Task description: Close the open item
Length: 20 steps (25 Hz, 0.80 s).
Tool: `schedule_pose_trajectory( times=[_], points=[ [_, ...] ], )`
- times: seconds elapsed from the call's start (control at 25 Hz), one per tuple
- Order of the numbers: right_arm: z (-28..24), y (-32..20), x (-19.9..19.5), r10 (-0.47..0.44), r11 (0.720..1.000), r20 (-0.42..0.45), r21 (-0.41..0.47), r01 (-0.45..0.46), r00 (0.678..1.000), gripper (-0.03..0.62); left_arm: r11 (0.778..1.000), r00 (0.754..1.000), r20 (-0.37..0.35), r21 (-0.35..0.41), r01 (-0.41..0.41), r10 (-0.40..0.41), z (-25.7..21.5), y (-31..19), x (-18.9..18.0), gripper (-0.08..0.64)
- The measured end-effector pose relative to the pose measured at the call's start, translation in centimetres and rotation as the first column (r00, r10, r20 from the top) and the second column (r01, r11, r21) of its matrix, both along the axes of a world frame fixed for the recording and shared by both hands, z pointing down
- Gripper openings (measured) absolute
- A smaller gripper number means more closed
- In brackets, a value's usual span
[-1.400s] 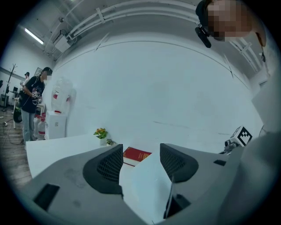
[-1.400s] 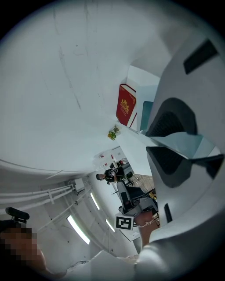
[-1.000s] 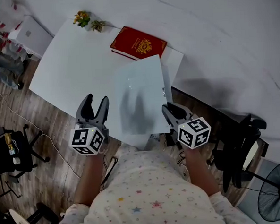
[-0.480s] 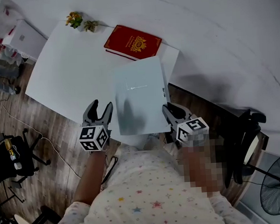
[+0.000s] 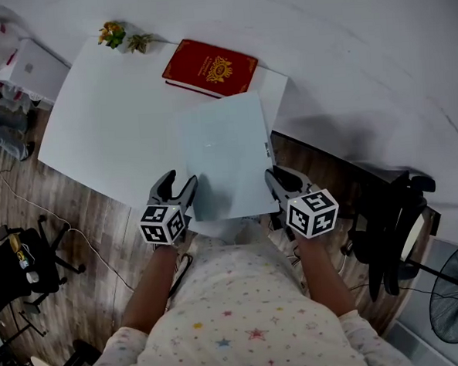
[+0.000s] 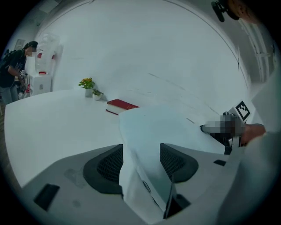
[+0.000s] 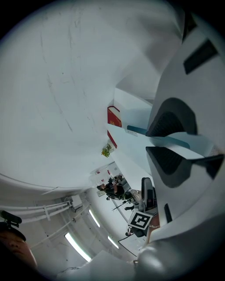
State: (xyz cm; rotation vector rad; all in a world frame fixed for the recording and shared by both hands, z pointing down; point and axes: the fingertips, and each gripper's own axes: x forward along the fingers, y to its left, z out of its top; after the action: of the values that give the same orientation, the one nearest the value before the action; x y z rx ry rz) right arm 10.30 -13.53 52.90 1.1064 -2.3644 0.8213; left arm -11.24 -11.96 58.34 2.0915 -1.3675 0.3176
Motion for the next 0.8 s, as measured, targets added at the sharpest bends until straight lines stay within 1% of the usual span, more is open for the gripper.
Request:
schedule_pose_trajectory(
  times=[0.12, 0.32, 0.44, 0.6, 0.8],
  points=[
    [0.2, -0.1, 0.1, 0.008, 1.0, -0.002, -0.001, -0.008, 1.0, 0.071, 0.999, 0.999, 0.019, -0.018, -0.031, 0.032, 0.7, 0.3, 0.9, 0.242],
    [0.6, -0.2, 0.5, 0.011, 1.0, -0.013, -0.004, -0.011, 1.0, 0.071, 1.0, 1.0, -0.001, -0.017, -0.025, 0.025, 1.0, 0.3, 1.2, 0.242],
    [1.0, -0.1, 0.8, 0.016, 1.0, -0.023, -0.007, -0.016, 1.0, 0.071, 0.999, 1.0, -0.022, -0.029, -0.015, 0.015, 1.3, 0.3, 1.5, 0.242],
    [1.7, -0.3, 1.3, 0.028, 1.0, -0.044, -0.012, -0.029, 0.999, 0.072, 1.0, 1.0, -0.02, -0.03, -0.003, 0.003, 1.5, 0.2, 1.9, 0.241],
    [2.6, -0.2, 1.9, 0.032, 0.999, -0.056, -0.025, -0.033, 0.998, 0.076, 1.0, 1.0, -0.025, -0.022, -0.003, 0.003, 1.5, 0.3, 2.7, 0.206]
  ],
)
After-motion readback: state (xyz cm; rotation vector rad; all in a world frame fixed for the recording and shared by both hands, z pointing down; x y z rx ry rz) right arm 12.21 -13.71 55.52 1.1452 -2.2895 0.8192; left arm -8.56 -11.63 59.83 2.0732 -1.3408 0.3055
